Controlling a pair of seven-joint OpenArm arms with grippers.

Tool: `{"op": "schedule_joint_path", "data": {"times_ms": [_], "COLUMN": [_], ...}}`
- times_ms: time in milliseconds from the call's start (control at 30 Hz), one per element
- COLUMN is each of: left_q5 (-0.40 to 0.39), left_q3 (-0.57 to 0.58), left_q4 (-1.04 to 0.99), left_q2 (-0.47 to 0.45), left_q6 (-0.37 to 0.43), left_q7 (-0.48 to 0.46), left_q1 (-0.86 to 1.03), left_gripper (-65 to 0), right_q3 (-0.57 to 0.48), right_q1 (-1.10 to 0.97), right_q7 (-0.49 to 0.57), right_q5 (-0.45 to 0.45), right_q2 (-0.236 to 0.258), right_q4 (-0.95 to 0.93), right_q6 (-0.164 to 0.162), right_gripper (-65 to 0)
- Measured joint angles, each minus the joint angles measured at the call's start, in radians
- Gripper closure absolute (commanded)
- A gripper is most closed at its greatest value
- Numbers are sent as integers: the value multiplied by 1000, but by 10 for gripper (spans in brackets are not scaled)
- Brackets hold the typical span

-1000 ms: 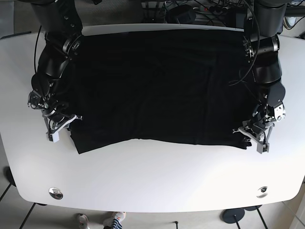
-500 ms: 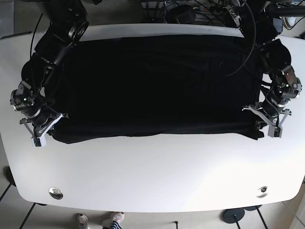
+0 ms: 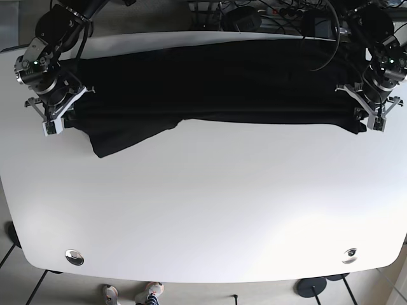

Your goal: Fold the T-shirt properly

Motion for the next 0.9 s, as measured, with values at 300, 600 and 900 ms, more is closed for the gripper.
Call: {"op": "schedule_joint_path", "data": {"times_ms": [300, 600, 900], "left_q5": [4, 24, -25], "left_q3": [-35, -35, 76], "left_q4": [-1, 8, -52], "left_q2": [24, 15, 19], "left_q6": [-14, -9, -5], "left_q7": [0, 6, 1], "left_q1": [128, 125, 57], "left_gripper": [-10, -369, -365], "right_q3": [2, 158, 55], "right_q1": [-113, -114, 91], "right_q7": [2, -2, 3], "right_q5": [0, 109, 81], "right_q2": [-2, -8, 33], "right_q4": [0, 31, -41], "right_q6": [0, -9, -14], "right_gripper": [-24, -523, -575]}}
